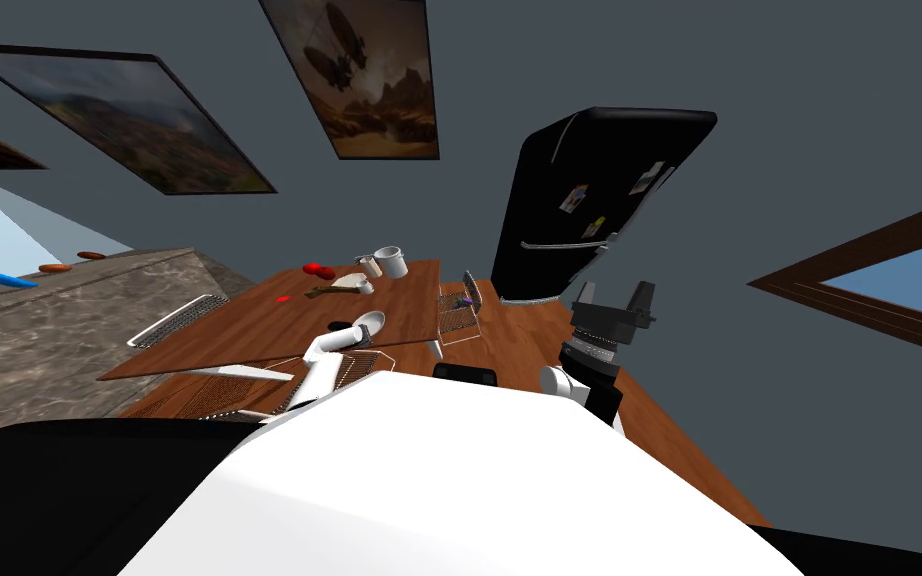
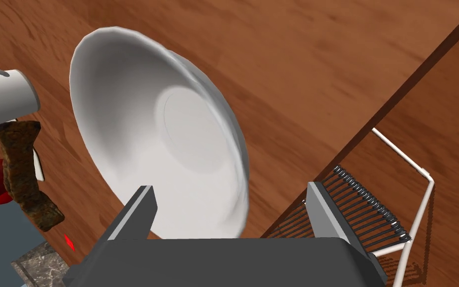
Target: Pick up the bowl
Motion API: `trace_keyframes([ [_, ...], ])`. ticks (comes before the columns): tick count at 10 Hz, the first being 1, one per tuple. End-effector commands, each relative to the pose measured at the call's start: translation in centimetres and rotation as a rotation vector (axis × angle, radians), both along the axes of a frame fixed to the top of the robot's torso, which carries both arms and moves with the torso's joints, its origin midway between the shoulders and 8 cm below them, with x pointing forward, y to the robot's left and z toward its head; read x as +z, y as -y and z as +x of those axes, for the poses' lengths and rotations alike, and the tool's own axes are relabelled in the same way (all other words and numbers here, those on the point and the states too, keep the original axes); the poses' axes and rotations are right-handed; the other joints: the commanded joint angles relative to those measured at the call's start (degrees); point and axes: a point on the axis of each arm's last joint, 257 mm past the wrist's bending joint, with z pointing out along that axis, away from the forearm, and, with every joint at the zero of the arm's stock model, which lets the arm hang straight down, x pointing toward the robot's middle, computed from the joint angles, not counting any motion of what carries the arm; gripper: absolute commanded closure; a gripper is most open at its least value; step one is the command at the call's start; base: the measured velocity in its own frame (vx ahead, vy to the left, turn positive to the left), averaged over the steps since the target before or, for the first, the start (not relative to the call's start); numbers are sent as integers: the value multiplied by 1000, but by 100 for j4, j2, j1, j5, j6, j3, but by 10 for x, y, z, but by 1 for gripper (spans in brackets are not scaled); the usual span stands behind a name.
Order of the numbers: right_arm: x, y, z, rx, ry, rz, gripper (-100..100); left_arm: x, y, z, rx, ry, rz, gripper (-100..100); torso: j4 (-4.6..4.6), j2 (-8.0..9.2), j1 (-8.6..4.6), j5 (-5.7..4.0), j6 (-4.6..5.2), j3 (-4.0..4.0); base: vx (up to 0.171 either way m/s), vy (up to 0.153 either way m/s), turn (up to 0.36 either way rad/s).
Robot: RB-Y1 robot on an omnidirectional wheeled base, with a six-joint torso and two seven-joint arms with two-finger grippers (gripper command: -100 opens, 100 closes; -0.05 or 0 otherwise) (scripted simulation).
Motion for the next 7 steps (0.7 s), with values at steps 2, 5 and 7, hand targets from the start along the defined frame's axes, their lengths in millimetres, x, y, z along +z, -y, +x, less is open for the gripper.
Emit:
trace_keyframes([
  [2, 0, 0, 0, 0, 0, 0, 0, -3, -15, -4, 31, 3, 3, -100, 2, 8, -2, 0, 2, 4, -35, -3, -160],
  [5, 0, 0, 0, 0, 0, 0, 0, -10, -30, -13, 68, -3, 0, -100, 6, 29, -3, -1, 2, 17, -62, -4, -140],
  [7, 0, 0, 0, 0, 0, 0, 0, -12, -37, -17, 86, -3, 0, -100, 5, 22, -2, 0, 1, 13, -36, -4, -90],
])
